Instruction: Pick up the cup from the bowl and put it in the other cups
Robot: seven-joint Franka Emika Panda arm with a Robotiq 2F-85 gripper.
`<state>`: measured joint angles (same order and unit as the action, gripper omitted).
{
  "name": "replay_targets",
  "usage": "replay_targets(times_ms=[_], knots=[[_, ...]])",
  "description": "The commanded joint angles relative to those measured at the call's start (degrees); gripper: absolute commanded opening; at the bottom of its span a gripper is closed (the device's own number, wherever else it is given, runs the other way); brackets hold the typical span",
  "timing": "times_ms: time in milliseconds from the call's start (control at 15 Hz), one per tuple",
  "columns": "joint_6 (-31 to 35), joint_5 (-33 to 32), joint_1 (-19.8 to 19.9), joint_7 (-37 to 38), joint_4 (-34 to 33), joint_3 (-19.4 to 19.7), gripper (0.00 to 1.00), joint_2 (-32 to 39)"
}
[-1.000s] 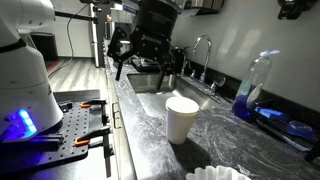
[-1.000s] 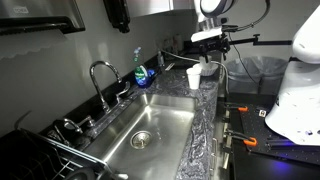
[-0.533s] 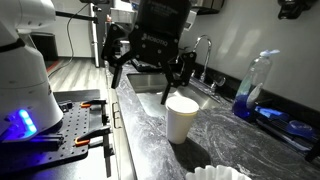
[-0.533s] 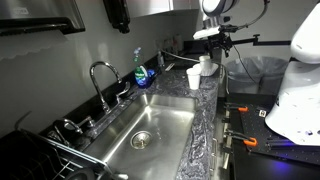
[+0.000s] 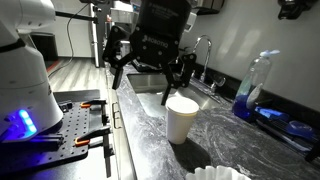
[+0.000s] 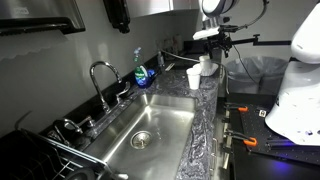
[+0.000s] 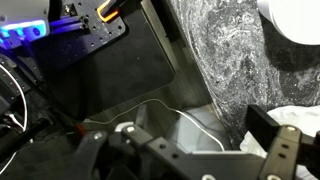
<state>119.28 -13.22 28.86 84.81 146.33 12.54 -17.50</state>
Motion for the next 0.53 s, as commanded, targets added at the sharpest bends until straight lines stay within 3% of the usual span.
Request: replay_targets(times_ms=[0, 467], knots=[[4.02, 0.78, 0.18, 4.44, -2.65, 2.43, 1.00, 5.05], [13.57, 3.97, 0.28, 15.10, -10.03, 8.92, 1.00, 15.87]])
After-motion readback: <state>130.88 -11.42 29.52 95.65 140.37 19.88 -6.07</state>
